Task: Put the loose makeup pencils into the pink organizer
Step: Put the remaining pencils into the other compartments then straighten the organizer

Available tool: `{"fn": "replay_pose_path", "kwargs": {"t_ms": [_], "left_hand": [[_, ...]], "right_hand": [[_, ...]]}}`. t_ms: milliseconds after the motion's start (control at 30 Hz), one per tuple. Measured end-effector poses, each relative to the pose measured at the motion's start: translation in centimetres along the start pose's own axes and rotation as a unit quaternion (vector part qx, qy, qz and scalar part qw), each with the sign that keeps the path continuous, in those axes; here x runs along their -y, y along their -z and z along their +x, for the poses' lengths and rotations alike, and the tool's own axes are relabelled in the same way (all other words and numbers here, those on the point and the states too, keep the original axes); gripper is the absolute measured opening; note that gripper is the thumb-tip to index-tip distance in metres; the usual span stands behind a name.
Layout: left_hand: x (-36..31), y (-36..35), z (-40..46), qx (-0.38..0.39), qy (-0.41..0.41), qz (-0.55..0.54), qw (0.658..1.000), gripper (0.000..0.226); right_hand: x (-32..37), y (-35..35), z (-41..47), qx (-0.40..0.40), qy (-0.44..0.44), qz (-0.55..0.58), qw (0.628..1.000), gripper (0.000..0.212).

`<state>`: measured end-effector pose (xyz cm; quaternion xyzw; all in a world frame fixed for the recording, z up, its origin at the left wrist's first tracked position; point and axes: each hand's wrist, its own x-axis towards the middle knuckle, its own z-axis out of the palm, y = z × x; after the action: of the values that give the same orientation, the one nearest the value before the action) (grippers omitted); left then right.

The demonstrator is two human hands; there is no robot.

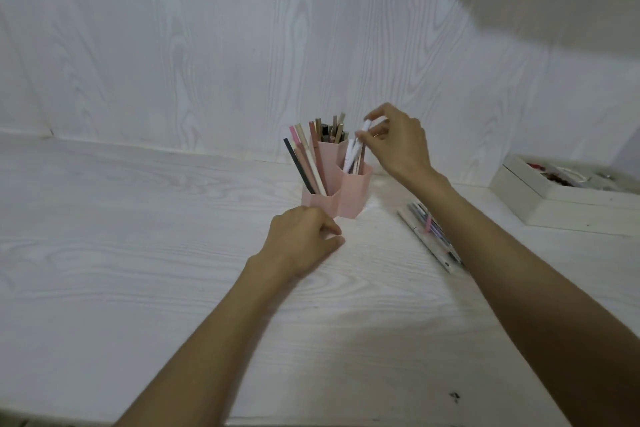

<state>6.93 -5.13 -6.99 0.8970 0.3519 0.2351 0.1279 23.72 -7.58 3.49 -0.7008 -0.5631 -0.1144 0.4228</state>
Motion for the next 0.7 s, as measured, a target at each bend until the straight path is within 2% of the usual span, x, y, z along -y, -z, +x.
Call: {"fn": "replay_pose_path", "kwargs": {"t_ms": [67,200,300,367,467,567,633,700], "left_hand": [[0.0,0.0,0.0,-0.002,-0.003,0.000,1.000,0.027],[-0.1,0.1,0.0,0.000,-0.009,-0.007,1.000,0.025],[-0.2,0.2,-0.2,0.007,-0.014,-0.007,1.000,0.025],[-0.3,0.4,-0.2,0.017,-0.015,-0.009,1.000,0.026],[-0.5,0.6,-0.3,0.046,-0.011,-0.018,0.999,0.028],[-1.1,0.9,-0.1,0.089,0.002,-0.005,0.996,0.031],[-1.7,1.2,0.2,0.120,0.017,0.010,0.993,0.033],[-3.4,1.2,1.0,0.144,0.020,0.006,0.989,0.036]], "right_hand": [[-0.2,-0.4,0.1,0.001,-0.002,-0.024,1.000,0.025],[-0.7,-1.6,-0.7,-0.011,0.069,-0.133,0.989,0.026],[-1.3,-2.3,-1.9,0.030,0.109,-0.180,0.977,0.036],[-1.6,-1.9,-2.3,0.071,0.100,-0.151,0.981,0.043],[-2.5,0.8,-2.2,0.108,0.064,-0.078,0.989,0.045],[-4.3,5.1,-2.0,0.135,-0.003,-0.058,0.989,0.030],[-5.9,7.6,-1.9,0.184,-0.104,-0.080,0.974,0.026],[-7.7,10.0,-2.7,0.255,-0.247,-0.104,0.929,0.026]]}}
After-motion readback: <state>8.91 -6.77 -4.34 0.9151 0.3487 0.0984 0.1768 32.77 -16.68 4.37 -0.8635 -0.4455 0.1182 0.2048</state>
